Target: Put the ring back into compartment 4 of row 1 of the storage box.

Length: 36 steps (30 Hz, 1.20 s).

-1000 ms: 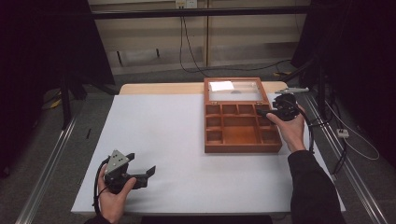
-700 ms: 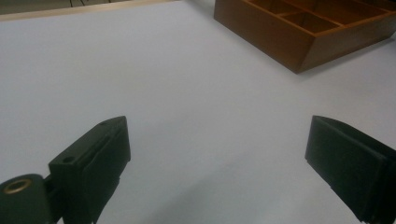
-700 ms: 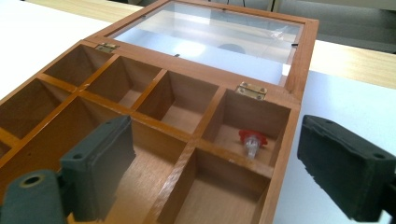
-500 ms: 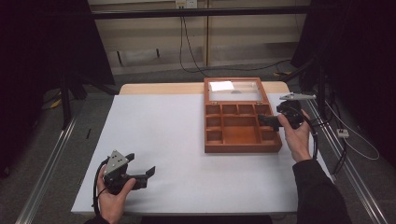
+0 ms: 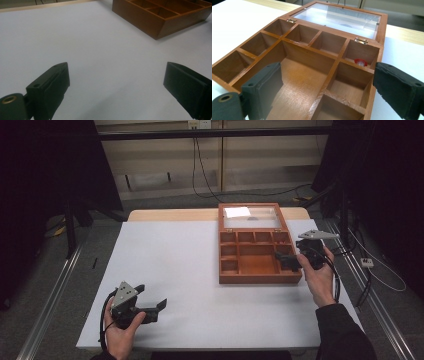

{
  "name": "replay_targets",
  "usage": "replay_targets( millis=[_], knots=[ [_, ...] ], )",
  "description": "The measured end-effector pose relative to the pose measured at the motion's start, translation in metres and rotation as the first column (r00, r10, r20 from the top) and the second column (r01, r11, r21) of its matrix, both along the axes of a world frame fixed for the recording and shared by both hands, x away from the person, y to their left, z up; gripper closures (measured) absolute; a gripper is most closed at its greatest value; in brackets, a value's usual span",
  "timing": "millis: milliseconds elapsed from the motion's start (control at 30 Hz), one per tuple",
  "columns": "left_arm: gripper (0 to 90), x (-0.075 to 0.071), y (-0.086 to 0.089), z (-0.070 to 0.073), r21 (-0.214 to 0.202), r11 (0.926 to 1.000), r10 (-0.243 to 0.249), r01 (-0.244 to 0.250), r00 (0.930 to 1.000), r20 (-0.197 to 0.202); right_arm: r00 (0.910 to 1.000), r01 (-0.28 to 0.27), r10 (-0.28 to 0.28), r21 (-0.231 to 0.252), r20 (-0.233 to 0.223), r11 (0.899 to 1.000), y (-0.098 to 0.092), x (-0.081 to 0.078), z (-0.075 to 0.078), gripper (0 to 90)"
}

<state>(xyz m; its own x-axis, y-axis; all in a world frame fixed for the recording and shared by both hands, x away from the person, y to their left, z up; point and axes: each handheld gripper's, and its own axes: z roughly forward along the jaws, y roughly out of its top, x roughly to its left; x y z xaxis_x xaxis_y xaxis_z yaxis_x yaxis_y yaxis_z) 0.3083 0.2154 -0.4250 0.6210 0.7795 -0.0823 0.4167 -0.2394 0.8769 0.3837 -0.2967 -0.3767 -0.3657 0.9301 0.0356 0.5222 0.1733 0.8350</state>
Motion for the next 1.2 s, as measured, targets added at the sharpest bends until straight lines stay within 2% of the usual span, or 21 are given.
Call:
replay_targets(
  millis=[133,433,767,1200],
  knots=[
    [6.7,0.000,-0.001,0.000,0.001,1.0000,0.001,-0.001,1.0000,0.000,0.9999,-0.007,0.006,0.013,0.015,1.000,0.003,-0.010,0.001,8.3],
    [6.7,0.000,0.000,0.001,0.001,1.0000,0.000,0.000,1.0000,0.002,0.9992,-0.019,0.019,0.007,0.035,1.000,0.009,-0.028,-0.001,8.2],
    [6.7,-0.001,0.000,0.001,0.000,1.0000,0.001,-0.001,1.0000,0.002,0.9994,-0.020,0.020,0.003,0.027,1.000,0.009,-0.048,-0.012,8.2],
    [6.7,-0.001,0.000,0.001,-0.005,1.0000,0.004,-0.004,1.0000,0.002,0.9992,-0.014,0.014,0.007,0.036,1.000,0.006,-0.071,-0.016,8.0]
  ],
)
